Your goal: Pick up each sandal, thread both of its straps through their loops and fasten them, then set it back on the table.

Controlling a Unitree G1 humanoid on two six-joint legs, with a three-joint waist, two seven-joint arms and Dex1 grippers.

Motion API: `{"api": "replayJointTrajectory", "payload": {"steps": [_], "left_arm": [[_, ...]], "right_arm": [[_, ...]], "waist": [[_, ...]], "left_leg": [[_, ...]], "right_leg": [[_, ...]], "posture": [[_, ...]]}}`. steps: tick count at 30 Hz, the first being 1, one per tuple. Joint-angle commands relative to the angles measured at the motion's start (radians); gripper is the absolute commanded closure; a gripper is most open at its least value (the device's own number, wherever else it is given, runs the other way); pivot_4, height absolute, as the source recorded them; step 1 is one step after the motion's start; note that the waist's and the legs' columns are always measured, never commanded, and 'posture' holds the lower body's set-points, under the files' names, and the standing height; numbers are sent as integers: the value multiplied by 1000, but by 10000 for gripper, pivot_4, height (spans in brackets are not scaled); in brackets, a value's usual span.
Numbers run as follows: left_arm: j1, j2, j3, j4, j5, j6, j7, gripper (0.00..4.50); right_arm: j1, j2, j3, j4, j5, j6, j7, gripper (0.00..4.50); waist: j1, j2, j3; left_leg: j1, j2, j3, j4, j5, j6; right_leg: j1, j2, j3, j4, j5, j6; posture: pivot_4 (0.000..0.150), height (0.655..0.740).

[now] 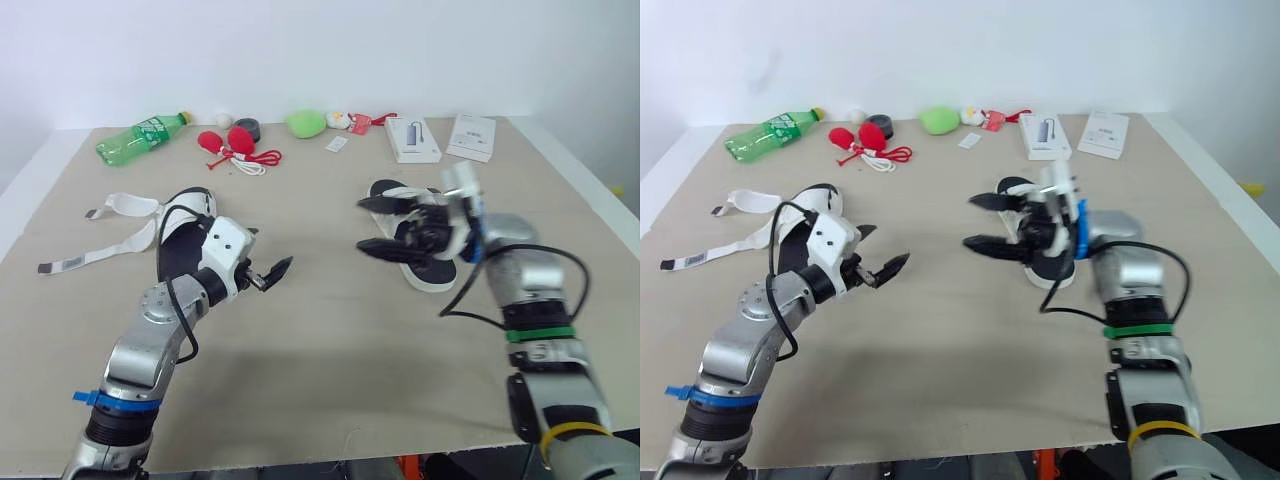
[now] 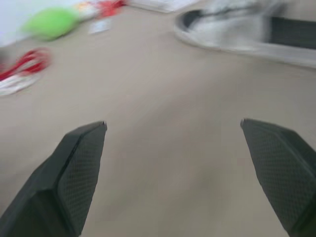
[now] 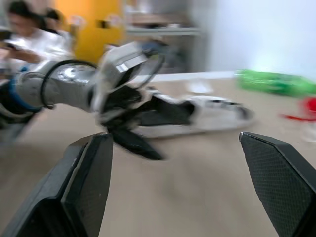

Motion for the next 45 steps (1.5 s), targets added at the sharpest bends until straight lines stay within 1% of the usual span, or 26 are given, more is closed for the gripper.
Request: {"api": "replayJointTrajectory", "payload": {"steps": [1, 5, 8, 12, 18, 26, 31, 36, 37, 41, 43, 44, 45], "left_arm": [[20, -39, 50, -108, 50, 49, 137, 0], [52, -113, 89, -162, 92, 139, 275, 0], [60, -145, 85, -147, 92, 184, 308, 0], [17, -160, 99, -67, 65, 190, 301, 0], [-114, -133, 145, 118, 22, 160, 257, 0], [-208, -117, 148, 293, 24, 102, 251, 0], [-269, -94, 147, 422, 35, 45, 242, 0], [-312, -83, 153, 512, 16, 18, 207, 0], [-321, -83, 162, 531, 7, 15, 202, 2533], [-349, -80, 184, 593, -17, 3, 190, 13956], [-350, -73, 185, 611, -18, -5, 182, 23531], [-350, -69, 184, 617, -17, -10, 177, 24242], [-349, -67, 184, 622, -17, -14, 173, 27201]], "right_arm": [[-77, 26, 7, 76, -38, -80, 22, 1040], [-140, 73, 24, 192, -89, -178, 24, 1040], [-168, 94, 35, 269, -126, -254, 45, 1040], [-181, 118, 37, 316, -149, -301, 56, 1040], [-200, 128, 20, 354, -173, -336, 49, 1040], [-190, 115, 6, 337, -174, -324, 36, 1040], [-182, 118, 5, 333, -197, -342, -35, 1040], [-165, 120, 12, 316, -207, -349, -61, 1040], [-164, 121, 14, 314, -207, -349, -63, 203], [-166, 123, 17, 317, -213, -349, -64, 0], [-172, 125, 16, 323, -215, -350, -65, 0], [-175, 125, 16, 327, -216, -351, -65, 0], [-177, 125, 15, 329, -216, -352, -64, 0]], "waist": [[8, 0, 0], [14, 0, 0], [14, -1, 0], [13, -1, 0], [13, -1, 0], [13, -1, 0], [13, -1, 0], [13, -1, 0], [13, -1, 0], [13, -1, 0], [13, -1, 0], [13, -1, 0], [13, -1, 0]], "left_leg": [[-1, 0, 0, 0, 0, 0], [-1, 0, 0, 0, 0, -1], [0, 0, -1, 0, 0, -2], [0, 0, -1, 0, 1, -2], [0, 0, -1, 0, 2, -5], [0, 0, -1, -1, 2, -5], [0, 0, -1, -1, 3, -7], [0, 0, -2, -2, 4, -8], [0, 0, -2, -2, 4, -9], [0, 0, -2, -3, 5, -10], [0, 0, -2, -4, 6, -12], [0, 0, -2, -4, 6, -12], [0, 0, -2, -4, 6, -12]], "right_leg": [[0, 0, 0, 0, 0, 0], [0, 0, 0, -1, 1, 0], [1, 0, -2, -1, 1, 0], [1, 0, -2, -1, 1, 0], [1, 0, -2, -2, 3, 1], [0, 0, -2, -2, 2, 1], [0, 0, -2, -2, 3, 0], [0, 0, -2, -2, 4, 1], [0, 0, -2, -2, 4, 1], [0, 0, -2, -2, 4, 1], [-1, 0, -2, -2, 4, 1], [-1, 0, -2, -2, 4, 1], [-1, 0, -2, -2, 4, 1]], "posture": [[1500, 7400], [1500, 7400], [1500, 7400], [1500, 7400], [1500, 7400], [1500, 7400], [1500, 7400], [1500, 7400], [1500, 7400], [1500, 7400], [1500, 7400], [1500, 7400], [1500, 7400]]}}
